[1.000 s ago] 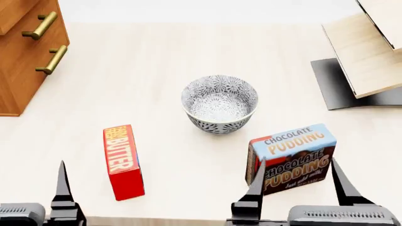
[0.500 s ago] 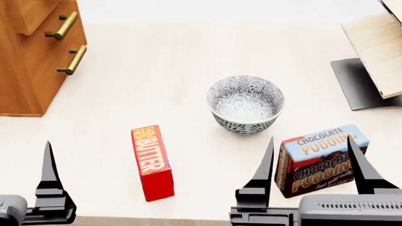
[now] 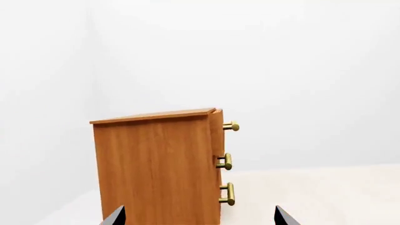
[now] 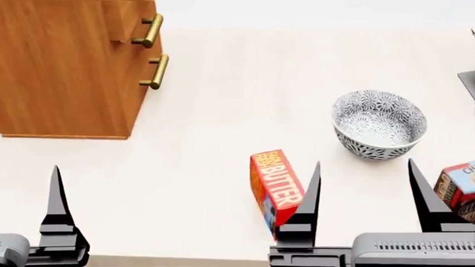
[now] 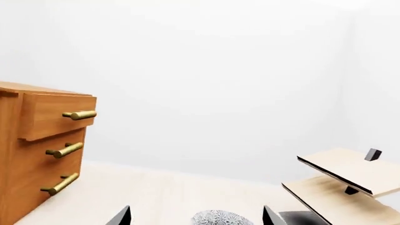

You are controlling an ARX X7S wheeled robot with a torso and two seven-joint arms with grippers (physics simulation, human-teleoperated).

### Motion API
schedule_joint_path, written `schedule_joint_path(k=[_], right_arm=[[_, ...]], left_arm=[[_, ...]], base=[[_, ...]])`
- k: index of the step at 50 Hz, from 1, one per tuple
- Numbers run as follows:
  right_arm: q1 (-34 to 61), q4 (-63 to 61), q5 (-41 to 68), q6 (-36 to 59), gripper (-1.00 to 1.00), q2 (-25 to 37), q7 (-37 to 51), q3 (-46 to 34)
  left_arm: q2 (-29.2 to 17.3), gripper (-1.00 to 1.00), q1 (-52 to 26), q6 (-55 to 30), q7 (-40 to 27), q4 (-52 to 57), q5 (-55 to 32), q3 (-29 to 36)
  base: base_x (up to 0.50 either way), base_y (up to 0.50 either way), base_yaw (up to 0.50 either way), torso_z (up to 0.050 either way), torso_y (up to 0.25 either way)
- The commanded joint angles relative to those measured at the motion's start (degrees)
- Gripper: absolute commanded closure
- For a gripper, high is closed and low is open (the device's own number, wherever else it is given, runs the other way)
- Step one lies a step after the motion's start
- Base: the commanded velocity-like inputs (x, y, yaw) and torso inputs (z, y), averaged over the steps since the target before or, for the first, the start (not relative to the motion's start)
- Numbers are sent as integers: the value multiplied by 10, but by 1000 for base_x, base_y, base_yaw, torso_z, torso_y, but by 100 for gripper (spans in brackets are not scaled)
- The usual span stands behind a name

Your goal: Close the top drawer of the cabinet and put the bowl on top of it.

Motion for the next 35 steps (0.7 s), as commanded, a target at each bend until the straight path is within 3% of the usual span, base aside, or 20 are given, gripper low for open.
schedule_joint_path(k=[1,18,35], right_arm=[[-4,1,5,-9,-100,4,6,-3],[-6,3,14,-14,-100,12,14,-9],[-10,7,20,-23,-100,20,21,-13]], left_arm=[[-6,-100,1,-3,-6,8,-5,4],[-12,-100,4,0,-16,9,-12,8],[-19,-100,2,2,-24,8,-14,16]], base=[[0,309,0,0,0],[0,152,0,0,0],[0,479,0,0,0]])
